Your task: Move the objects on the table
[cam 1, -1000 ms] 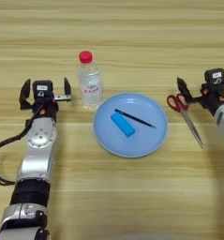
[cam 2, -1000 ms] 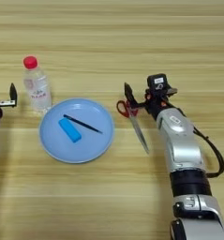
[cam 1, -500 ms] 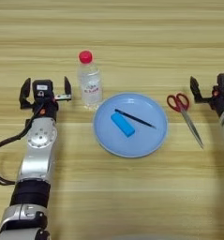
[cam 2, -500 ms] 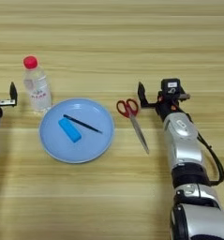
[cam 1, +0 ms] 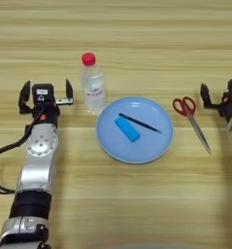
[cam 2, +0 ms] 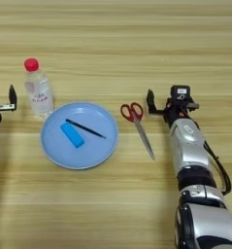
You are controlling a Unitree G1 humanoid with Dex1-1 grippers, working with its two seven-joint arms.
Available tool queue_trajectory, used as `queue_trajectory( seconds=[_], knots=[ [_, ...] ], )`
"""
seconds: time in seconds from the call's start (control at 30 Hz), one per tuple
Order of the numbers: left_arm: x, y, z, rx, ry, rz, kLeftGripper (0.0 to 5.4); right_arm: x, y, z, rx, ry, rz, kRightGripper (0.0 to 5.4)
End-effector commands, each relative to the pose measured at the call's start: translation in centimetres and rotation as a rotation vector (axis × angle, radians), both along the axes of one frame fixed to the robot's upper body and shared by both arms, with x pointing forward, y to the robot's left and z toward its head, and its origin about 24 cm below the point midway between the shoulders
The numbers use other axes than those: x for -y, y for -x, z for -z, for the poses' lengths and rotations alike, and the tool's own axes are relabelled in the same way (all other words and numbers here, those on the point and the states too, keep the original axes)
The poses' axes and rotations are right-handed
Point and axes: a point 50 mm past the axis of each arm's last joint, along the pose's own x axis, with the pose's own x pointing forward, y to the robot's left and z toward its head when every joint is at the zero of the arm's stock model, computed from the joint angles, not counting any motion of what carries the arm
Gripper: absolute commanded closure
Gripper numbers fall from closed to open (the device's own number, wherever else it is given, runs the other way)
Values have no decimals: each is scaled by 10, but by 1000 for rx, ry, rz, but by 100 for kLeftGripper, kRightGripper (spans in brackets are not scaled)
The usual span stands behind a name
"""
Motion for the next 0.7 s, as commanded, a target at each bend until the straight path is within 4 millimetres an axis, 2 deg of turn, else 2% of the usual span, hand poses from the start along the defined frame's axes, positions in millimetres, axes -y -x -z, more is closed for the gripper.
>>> queue_trajectory(
  seconds=[0.03,0.37,0.7],
  knots=[
    [7,10,-1,-5,-1,24,0,3,-4,-6,11,8,9,2],
    [13,31,-9,-9,-18,75,0,-1,-6,-5,3,3,14,2],
    [23,37,-15,-13,-14,141,0,-4,-8,-3,-3,-5,19,2]
  ],
)
